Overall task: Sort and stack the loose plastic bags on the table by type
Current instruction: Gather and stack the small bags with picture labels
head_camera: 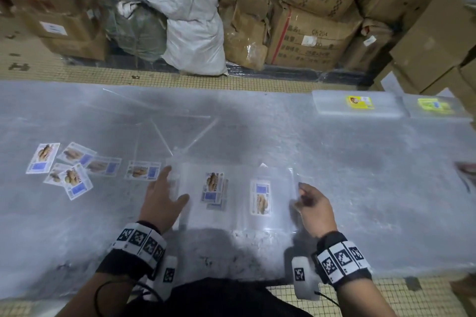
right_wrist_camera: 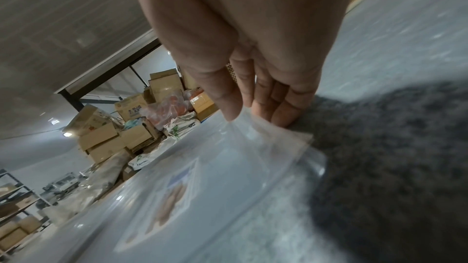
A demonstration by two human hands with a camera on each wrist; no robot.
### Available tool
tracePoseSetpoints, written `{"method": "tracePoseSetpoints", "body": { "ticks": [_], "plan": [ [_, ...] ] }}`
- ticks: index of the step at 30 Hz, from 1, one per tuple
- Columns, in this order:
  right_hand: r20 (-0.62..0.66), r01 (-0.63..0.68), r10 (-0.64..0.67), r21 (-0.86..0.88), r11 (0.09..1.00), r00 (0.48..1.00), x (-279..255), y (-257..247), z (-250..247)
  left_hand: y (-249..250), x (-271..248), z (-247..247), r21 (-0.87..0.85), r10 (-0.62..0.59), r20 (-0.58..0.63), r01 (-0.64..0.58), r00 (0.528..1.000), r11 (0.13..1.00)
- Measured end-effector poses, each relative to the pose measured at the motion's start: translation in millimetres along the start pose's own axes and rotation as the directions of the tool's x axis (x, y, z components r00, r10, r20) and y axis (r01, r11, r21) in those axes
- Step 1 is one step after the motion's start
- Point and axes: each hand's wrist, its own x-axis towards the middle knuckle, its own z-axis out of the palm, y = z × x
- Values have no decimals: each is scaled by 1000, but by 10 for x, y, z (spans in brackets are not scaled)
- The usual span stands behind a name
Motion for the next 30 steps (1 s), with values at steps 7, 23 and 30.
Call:
{"method": "tracePoseSetpoints", "body": {
  "ticks": [7, 23, 30],
  "plan": [
    [18, 37, -38, 54, 998, 999, -86, -87, 83, -77, 56, -48, -94, -3, 5, 4, 1000, 996],
    [64, 69, -75, 97, 993, 995, -198, -154, 288, -211, 103, -137, -408, -149, -8, 133, 989, 903],
    [84, 140, -123, -232, 963, 989, -195, -418, 239, -282, 155, -177, -449, -117, 53, 128, 992, 884]
  ]
}}
